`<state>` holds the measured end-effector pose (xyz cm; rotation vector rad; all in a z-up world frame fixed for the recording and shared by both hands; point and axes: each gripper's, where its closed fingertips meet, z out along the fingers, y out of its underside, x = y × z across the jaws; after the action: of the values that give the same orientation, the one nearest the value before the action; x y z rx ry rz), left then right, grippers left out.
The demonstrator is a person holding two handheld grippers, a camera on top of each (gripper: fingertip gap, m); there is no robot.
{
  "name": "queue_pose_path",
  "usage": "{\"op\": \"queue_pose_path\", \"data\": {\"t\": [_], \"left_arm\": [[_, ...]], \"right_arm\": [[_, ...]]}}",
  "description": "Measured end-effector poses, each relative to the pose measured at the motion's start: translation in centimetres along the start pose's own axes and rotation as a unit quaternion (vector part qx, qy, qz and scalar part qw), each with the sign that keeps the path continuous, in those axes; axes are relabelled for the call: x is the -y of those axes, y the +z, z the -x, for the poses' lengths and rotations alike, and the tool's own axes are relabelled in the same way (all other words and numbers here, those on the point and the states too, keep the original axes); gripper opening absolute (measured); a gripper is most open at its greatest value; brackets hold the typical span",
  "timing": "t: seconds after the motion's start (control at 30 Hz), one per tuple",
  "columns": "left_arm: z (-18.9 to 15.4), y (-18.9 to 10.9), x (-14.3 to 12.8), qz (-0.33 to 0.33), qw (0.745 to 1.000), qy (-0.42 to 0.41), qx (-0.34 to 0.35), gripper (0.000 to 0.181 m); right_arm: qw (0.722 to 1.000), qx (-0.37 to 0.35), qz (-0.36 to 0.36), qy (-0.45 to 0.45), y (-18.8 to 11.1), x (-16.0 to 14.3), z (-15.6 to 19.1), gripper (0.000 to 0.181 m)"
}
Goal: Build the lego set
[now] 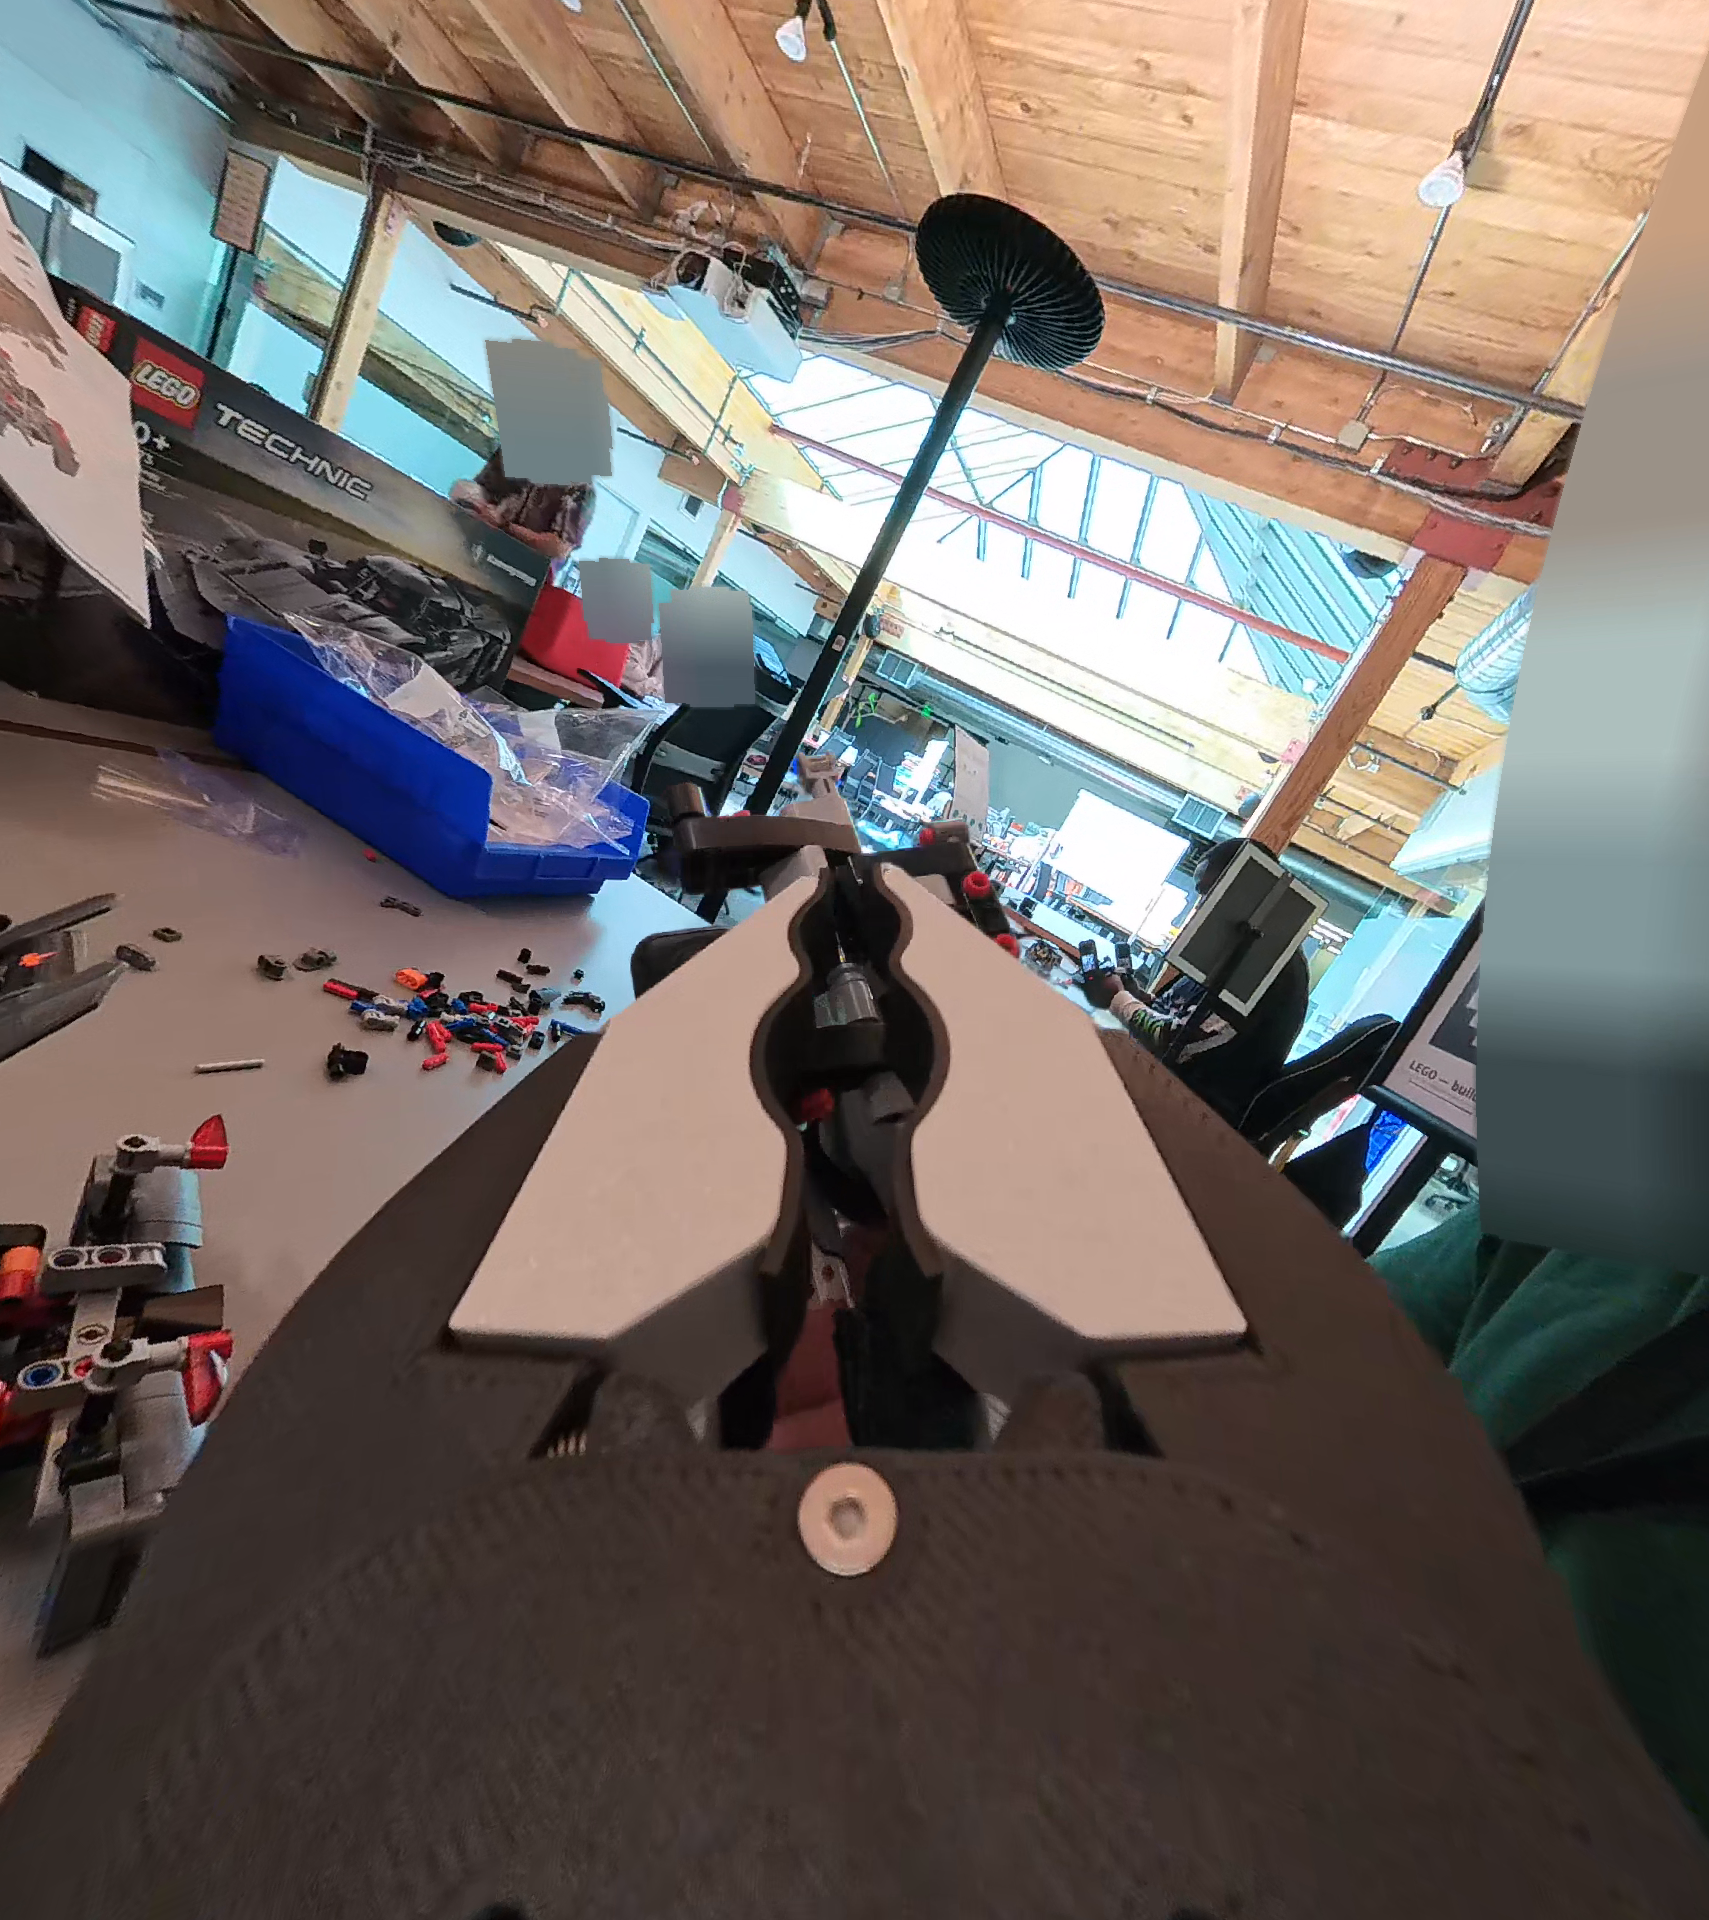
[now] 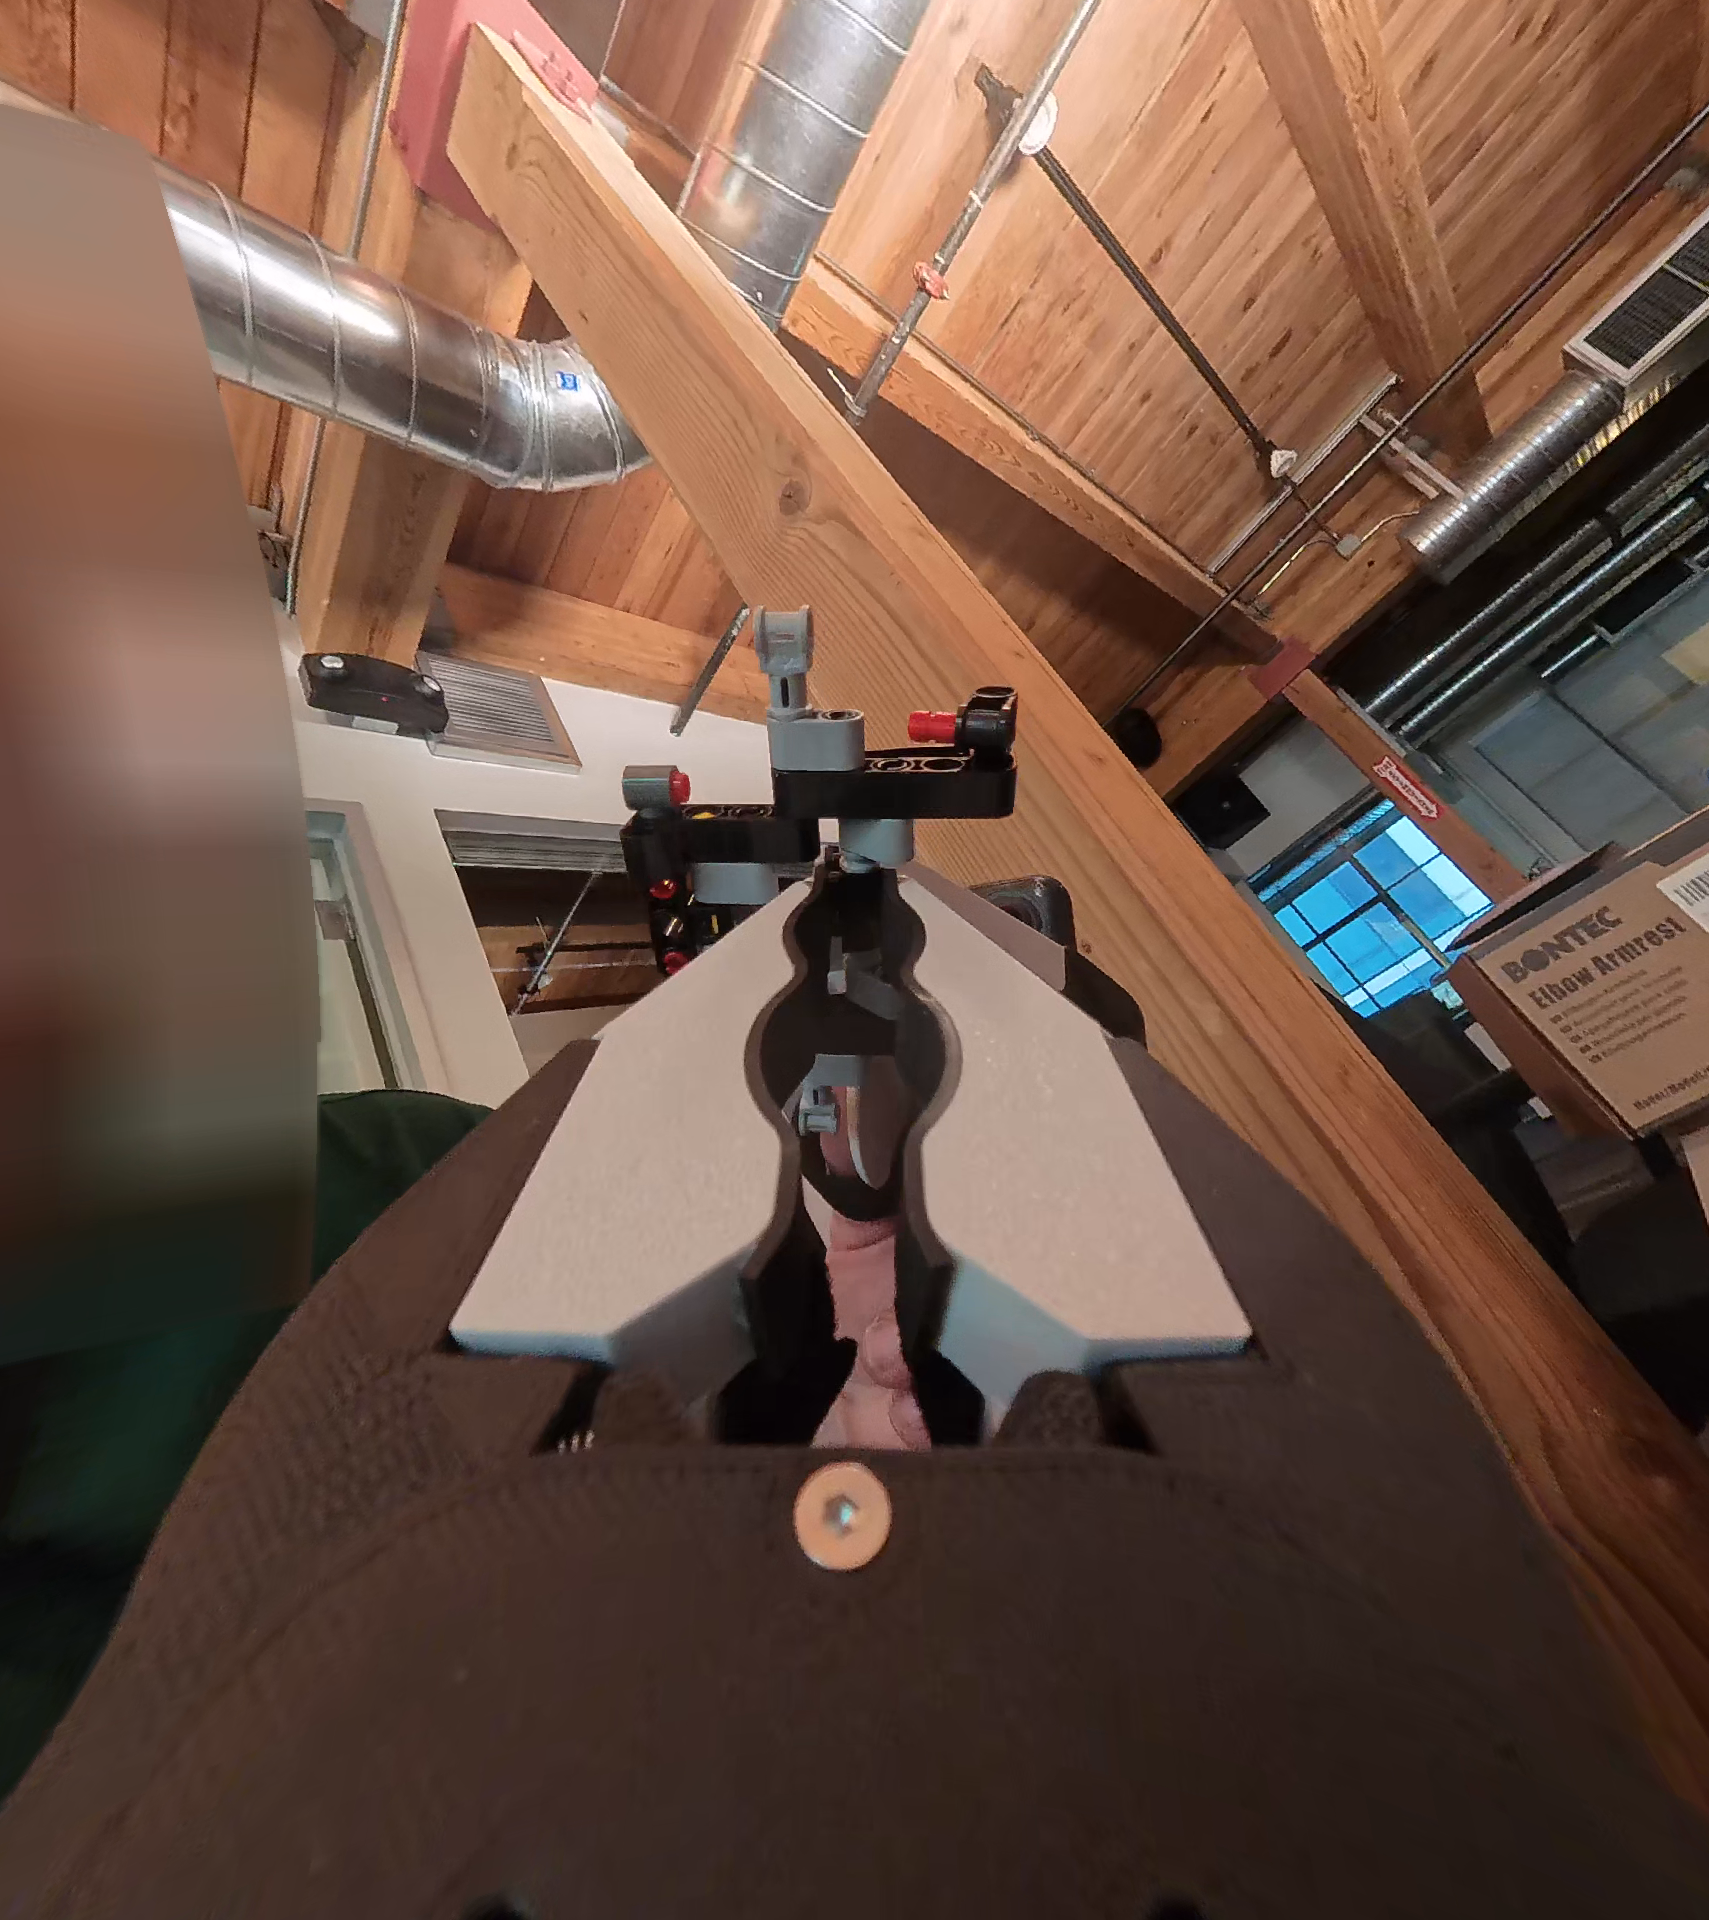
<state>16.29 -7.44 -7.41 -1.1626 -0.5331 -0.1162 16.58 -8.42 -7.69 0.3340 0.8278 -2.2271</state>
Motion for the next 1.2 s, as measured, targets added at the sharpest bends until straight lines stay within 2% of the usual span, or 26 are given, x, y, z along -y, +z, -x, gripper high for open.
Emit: {"op": "queue_pose_path", "data": {"t": [0.23, 0.43, 0.6, 0.7, 0.8, 0.97, 1.2], "left_arm": [[0.13, -0.17, 0.14, -0.016, 0.999, -0.044, -0.018, 0.002], [0.23, -0.26, 0.15, -0.019, 0.999, -0.043, -0.016, 0.001], [0.18, -0.33, 0.23, -0.019, 1.0, -0.017, -0.002, 0.003], [0.15, -0.54, 0.51, -0.026, 1.0, -0.014, -0.002, 0.014], [0.1, -0.4, 0.19, -0.019, 1.0, 0.003, 0.009, 0.018], [0.48, -0.23, 0.31, -0.018, 0.998, 0.033, 0.043, 0.008], [0.06, -0.38, 0.81, -0.051, 0.995, 0.06, 0.054, 0.009]], "right_arm": [[1.0, 0.001, -0.007, 0.005, 0.03, 0.14, -0.17, 0.006], [1.0, -0.003, -0.012, 0.005, 0.2, 0.14, -0.36, 0.006], [1.0, -0.009, -0.011, -0.007, 0.43, -0.11, -0.39, 0.006], [1.0, -0.008, -0.022, -0.009, 0.49, 0.15, -0.31, 0.006], [1.0, -0.008, -0.024, -0.01, 0.41, 0.24, -0.34, 0.006], [0.999, -0.011, -0.031, -0.02, 0.49, 0.16, -0.29, 0.006], [0.998, -0.009, -0.051, -0.034, 0.9, 0.17, 0.07, 0.006]]}}
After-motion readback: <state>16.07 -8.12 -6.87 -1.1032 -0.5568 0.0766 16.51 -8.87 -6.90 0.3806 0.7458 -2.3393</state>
